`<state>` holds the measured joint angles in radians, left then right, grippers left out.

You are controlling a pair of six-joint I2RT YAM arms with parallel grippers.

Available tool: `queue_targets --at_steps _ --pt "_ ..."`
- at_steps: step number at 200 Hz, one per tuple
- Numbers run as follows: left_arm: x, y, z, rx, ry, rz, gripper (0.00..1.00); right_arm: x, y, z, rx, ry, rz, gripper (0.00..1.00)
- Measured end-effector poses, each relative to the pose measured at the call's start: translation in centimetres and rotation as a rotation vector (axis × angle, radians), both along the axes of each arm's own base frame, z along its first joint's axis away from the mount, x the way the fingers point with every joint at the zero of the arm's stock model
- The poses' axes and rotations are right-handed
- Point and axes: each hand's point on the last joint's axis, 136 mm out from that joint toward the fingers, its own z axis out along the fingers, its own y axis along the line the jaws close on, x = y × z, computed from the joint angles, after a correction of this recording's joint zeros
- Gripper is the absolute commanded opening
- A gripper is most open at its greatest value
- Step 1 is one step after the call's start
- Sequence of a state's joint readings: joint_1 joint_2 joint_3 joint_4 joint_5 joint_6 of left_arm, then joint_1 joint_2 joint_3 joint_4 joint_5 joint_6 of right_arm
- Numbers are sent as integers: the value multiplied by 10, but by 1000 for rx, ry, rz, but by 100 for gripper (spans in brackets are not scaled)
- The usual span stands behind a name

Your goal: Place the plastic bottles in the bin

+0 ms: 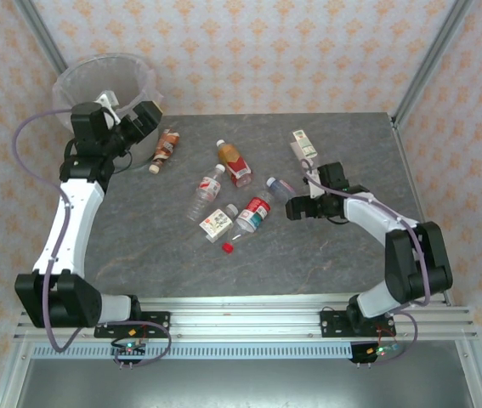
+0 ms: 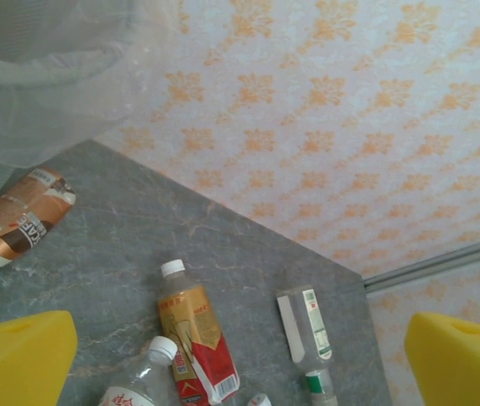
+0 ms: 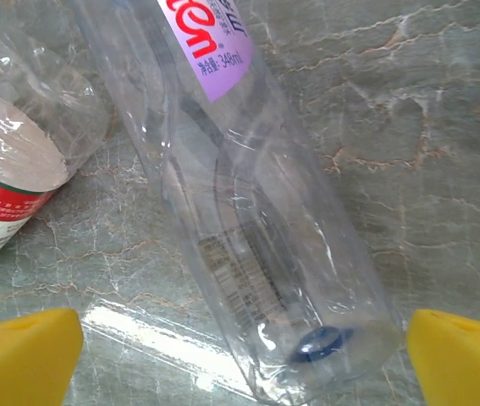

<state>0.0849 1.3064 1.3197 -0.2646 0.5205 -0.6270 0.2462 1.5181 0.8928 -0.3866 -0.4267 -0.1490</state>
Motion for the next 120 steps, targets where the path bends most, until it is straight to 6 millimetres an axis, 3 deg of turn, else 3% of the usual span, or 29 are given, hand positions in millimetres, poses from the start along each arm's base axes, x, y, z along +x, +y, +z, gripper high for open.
queue_targets --at_steps 30,84,120 --pt "-24 -8 11 13 -44 -23 100 6 -2 -6 -45 16 31 97" --pt "-54 -59 -10 108 -54 -181 100 11 -6 -25 -127 58 92 85" --pt "-67 -57 -16 150 -74 -177 100 7 -11 -45 -202 104 121 74"
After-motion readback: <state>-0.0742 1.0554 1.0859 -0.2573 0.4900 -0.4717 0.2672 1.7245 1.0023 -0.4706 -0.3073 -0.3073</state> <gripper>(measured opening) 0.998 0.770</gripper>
